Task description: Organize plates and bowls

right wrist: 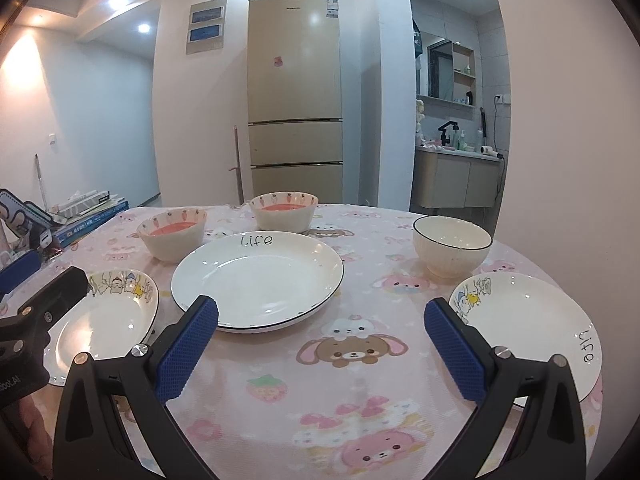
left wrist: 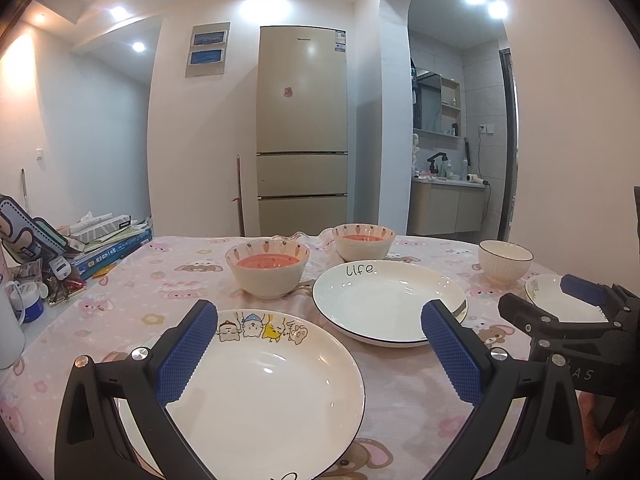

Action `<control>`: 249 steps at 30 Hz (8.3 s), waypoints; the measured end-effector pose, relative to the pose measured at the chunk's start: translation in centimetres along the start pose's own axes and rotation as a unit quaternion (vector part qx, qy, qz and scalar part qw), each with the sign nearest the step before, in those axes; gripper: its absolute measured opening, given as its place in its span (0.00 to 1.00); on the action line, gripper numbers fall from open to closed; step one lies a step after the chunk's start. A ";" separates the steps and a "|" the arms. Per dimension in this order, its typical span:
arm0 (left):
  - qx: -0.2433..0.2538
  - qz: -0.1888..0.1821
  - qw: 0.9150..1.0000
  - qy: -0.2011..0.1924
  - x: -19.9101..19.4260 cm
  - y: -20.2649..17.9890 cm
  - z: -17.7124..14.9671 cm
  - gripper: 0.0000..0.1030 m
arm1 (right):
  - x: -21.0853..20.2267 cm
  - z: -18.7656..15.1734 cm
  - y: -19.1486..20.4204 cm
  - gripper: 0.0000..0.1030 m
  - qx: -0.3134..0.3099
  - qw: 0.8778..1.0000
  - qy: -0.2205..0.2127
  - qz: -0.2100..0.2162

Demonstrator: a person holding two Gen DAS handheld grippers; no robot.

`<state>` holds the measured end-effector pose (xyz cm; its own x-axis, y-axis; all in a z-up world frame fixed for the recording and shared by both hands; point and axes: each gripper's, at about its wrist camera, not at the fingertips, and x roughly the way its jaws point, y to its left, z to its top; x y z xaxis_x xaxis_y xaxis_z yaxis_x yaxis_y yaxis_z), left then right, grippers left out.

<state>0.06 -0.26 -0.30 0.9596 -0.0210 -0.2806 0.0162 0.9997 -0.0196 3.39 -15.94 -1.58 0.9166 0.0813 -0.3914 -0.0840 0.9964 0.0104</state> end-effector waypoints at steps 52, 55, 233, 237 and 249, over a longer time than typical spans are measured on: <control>-0.163 0.036 0.977 0.134 -0.5 16.8 -0.8 0.90 | 3.4 1.6 10.5 0.83 0.020 0.977 0.134 0.163; -0.179 0.043 0.970 0.159 0.6 18.5 -1.5 0.90 | 4.9 1.2 11.1 0.82 0.036 0.973 0.155 0.169; -0.112 -0.094 0.923 0.357 18.4 2.3 3.2 0.47 | 15.3 4.3 -3.8 0.12 0.062 0.968 0.239 0.051; -0.083 -0.079 0.921 0.373 18.5 1.6 2.7 0.45 | 15.3 4.3 -4.0 0.12 0.069 0.966 0.241 0.056; -0.098 -0.115 0.914 0.376 17.4 2.2 2.9 0.19 | 14.8 4.6 -4.3 0.13 0.068 0.961 0.259 0.065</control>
<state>17.62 1.61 -2.49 0.4712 -0.3083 -0.8264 0.0714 0.9472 -0.3127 19.15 -18.87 -3.21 0.5810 0.2168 -0.7845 -0.1002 0.9756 0.1954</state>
